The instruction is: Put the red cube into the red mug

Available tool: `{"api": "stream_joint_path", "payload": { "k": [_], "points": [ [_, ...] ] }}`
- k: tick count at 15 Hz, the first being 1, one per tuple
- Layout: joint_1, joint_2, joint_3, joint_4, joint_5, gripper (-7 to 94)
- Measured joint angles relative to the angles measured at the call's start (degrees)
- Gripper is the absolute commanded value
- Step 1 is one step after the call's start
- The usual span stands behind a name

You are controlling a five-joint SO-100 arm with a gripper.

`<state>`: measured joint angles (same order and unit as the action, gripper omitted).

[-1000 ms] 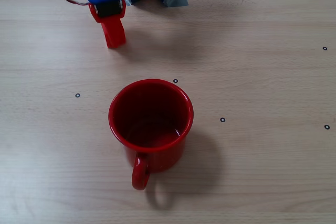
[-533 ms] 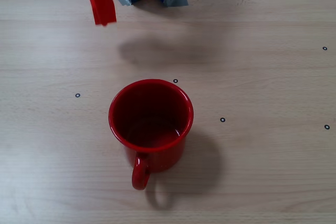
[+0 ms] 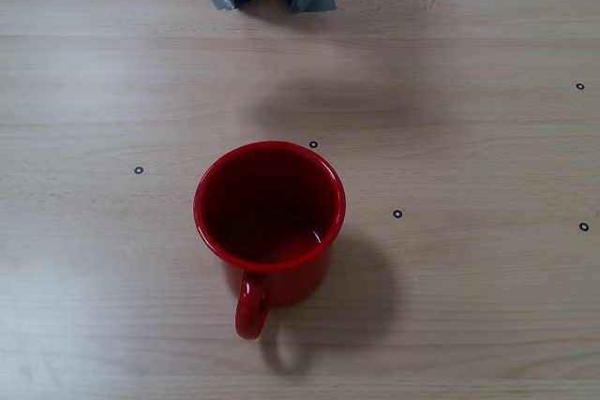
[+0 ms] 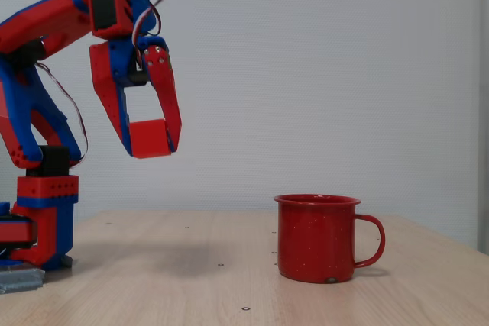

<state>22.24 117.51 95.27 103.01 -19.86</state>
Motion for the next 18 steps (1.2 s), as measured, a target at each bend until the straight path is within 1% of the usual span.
{"api": "stream_joint_path", "payload": {
  "k": [7,10,12,15,18],
  "points": [
    [-4.22,-3.69,-8.26,0.00,10.63,0],
    [-10.11,-8.61,-12.74,0.00,15.12,0],
    [-12.57,-13.01,-16.52,0.00,17.23,0],
    [-17.93,-20.48,-25.22,0.00,18.37,0],
    [-22.68,-34.28,-41.04,0.00,19.16,0]
  ]
}}
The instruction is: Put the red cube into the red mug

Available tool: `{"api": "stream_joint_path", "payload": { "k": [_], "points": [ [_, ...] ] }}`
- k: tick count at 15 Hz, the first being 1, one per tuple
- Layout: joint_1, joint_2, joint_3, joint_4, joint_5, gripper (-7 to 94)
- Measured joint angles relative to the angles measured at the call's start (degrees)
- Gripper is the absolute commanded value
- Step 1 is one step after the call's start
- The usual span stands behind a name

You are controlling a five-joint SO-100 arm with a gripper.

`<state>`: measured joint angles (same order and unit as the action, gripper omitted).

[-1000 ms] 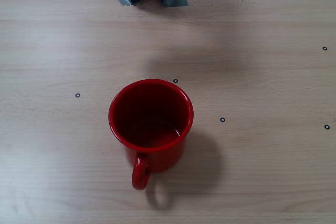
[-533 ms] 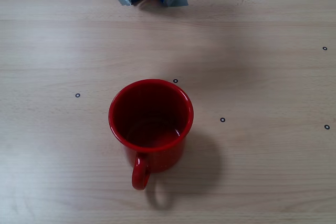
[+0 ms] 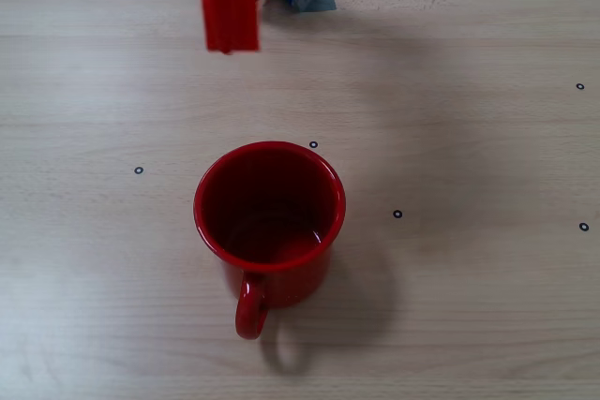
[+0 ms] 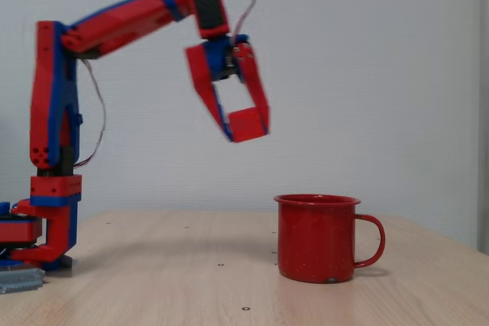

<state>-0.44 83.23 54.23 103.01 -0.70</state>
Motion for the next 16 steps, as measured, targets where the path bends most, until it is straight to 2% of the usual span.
{"api": "stream_joint_path", "payload": {
  "k": [6,10,13,16],
  "points": [
    [-2.55,-25.93,-23.55,0.00,0.79,0],
    [-3.60,-34.10,-25.66,-1.67,1.23,0],
    [-3.52,-36.47,-25.58,-7.21,1.23,0],
    [-3.96,-36.47,-25.58,-8.79,1.14,0]
  ]
}}
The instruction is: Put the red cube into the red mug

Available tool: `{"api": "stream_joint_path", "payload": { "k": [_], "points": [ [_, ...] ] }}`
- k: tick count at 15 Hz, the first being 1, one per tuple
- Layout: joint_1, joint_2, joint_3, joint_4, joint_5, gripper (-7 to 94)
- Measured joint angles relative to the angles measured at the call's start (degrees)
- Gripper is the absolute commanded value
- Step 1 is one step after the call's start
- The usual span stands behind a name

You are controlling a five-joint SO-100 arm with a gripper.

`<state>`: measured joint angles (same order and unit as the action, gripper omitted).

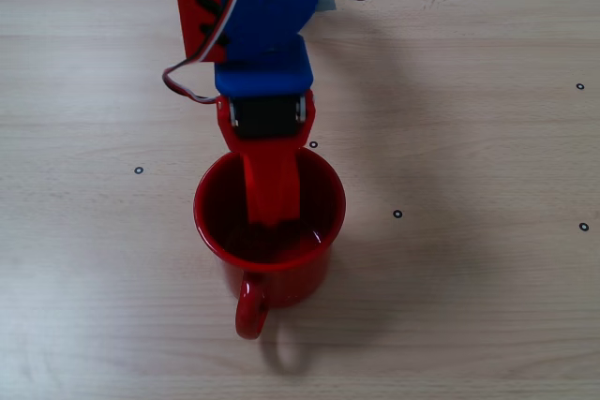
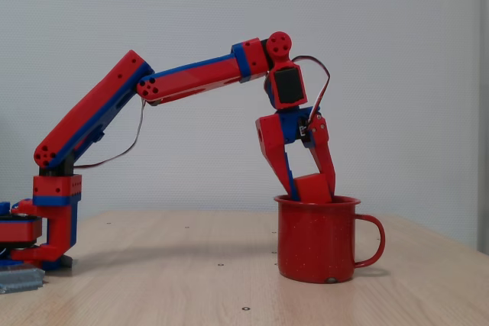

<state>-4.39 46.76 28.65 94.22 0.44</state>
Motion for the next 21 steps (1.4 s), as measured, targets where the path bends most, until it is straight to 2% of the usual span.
{"api": "stream_joint_path", "payload": {
  "k": [4,6,8,9,11,16,17,18,19,21],
  "points": [
    [0.09,0.00,0.00,0.00,0.00,1],
    [0.18,0.00,0.00,0.00,0.00,26],
    [0.18,0.00,0.00,0.62,-0.62,42],
    [0.18,0.00,0.00,1.67,-1.41,48],
    [0.18,0.00,0.00,2.46,-1.58,51],
    [0.18,0.00,0.00,3.69,-2.81,50],
    [0.18,0.00,0.00,3.69,-2.81,47],
    [0.18,0.00,0.00,3.69,-2.81,33],
    [0.18,0.00,0.00,3.69,-2.81,10],
    [0.18,0.53,0.00,3.69,-2.81,3]
  ]
}}
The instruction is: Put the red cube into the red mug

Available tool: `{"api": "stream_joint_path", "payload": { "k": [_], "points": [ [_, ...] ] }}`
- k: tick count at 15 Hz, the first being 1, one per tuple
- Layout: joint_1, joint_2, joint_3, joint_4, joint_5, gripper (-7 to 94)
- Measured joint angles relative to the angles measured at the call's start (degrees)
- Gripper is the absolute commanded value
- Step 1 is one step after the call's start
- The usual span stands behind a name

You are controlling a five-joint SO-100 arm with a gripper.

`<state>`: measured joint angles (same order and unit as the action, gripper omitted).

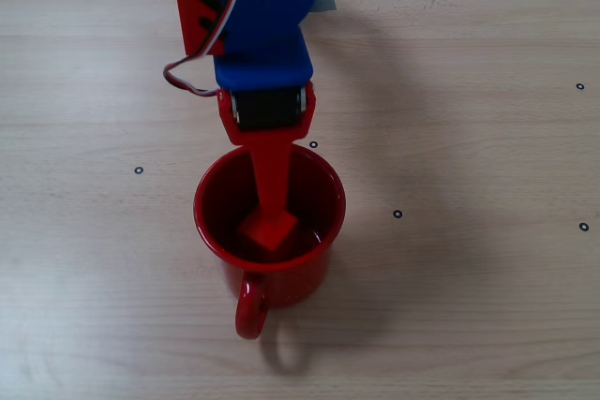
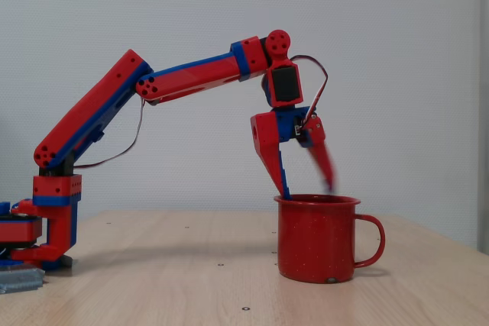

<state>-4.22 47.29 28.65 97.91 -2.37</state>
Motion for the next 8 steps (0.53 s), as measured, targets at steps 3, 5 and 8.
{"api": "stream_joint_path", "payload": {
  "k": [3,5,8],
  "points": [
    [0.26,2.55,0.00,-0.09,0.88,0],
    [0.70,6.42,-0.09,-0.09,0.88,0],
    [2.02,11.78,0.79,0.62,0.88,0]
  ]
}}
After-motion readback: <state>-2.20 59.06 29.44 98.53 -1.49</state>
